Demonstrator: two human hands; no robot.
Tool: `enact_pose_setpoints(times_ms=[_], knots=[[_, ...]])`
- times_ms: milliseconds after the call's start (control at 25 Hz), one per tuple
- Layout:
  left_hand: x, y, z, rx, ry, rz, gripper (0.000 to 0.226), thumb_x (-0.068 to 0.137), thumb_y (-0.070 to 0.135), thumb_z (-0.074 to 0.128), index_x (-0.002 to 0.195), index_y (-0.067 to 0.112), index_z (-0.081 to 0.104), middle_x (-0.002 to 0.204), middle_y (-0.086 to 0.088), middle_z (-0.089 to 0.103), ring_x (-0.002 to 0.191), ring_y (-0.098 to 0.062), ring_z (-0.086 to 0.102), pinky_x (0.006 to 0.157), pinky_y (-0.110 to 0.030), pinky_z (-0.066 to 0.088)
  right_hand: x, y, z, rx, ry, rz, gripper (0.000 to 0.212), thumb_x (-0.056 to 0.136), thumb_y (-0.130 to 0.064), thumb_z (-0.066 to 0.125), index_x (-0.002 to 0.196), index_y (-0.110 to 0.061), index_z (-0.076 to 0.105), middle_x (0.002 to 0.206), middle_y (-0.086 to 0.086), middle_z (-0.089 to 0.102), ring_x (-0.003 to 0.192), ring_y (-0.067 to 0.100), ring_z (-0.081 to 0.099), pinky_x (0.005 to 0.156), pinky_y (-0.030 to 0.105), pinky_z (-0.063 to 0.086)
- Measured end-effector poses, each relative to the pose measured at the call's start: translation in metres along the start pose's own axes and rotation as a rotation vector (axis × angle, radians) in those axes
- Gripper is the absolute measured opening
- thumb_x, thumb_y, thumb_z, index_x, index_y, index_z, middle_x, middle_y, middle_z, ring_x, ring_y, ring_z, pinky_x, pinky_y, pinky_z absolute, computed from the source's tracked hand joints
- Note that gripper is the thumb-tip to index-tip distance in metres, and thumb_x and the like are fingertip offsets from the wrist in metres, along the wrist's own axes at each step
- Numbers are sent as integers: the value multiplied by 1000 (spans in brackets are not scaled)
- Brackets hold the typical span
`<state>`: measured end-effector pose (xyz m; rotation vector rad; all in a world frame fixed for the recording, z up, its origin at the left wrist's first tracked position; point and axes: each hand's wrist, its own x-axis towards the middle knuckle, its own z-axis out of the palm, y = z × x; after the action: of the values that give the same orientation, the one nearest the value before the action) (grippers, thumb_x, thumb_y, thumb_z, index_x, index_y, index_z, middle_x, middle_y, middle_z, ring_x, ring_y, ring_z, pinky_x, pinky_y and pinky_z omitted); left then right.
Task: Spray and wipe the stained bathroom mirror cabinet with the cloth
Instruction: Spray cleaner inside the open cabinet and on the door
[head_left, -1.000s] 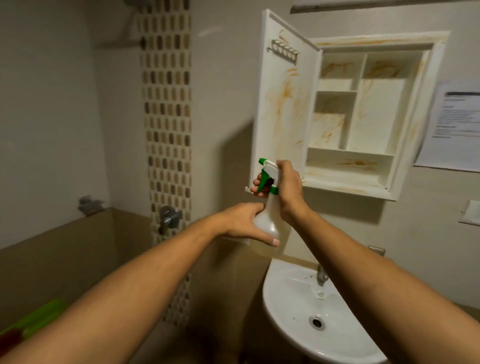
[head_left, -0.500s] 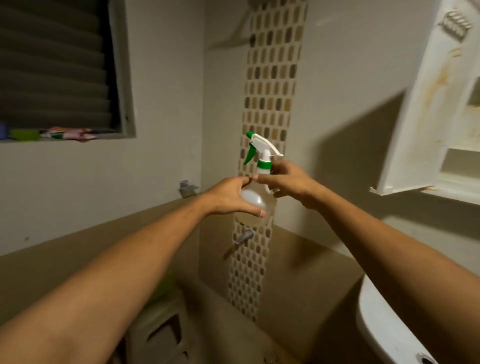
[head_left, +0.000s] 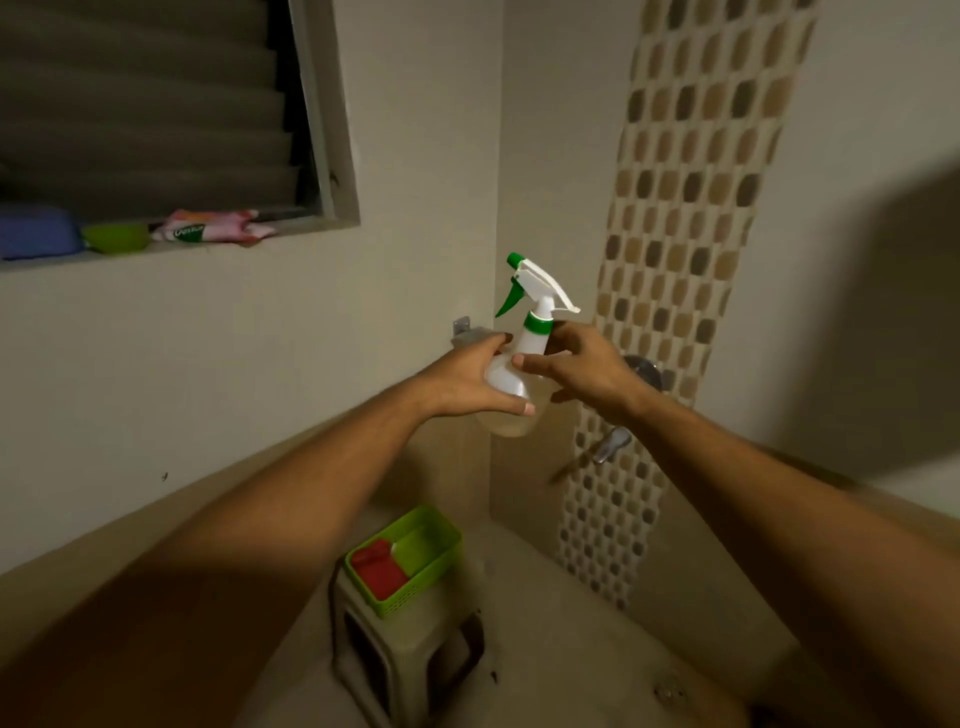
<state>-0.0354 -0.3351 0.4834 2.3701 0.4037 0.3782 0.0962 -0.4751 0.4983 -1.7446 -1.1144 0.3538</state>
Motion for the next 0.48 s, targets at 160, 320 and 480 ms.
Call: enact_pose_setpoints(times_ms=[160,320,480], knots=[[35,-72,5,-141,2,-90,96,77,39,88,155,33,33,145,7,54,121,-14,61,95,-33,57,46,45,40,39,23,54,42,92,-35,79,129,-19,65,116,-4,72,98,14,70,82,48,65],[62,-148,29,-294,31,-295,97,82,19,83,160,22,27,153,-4,50,129,-22,57,111,-45,48,82,101,78,106,7,82,33,90,-28,81,119,-25,65,114,-3,71,101,19,70,88,51,62],[69,-201,40,-394,27,-433,81,89,3,72,158,14,32,147,-11,53,128,-23,56,110,-38,46,105,143,124,163,22,189,46,89,-24,83,130,-14,66,122,5,72,108,26,70,94,56,58]])
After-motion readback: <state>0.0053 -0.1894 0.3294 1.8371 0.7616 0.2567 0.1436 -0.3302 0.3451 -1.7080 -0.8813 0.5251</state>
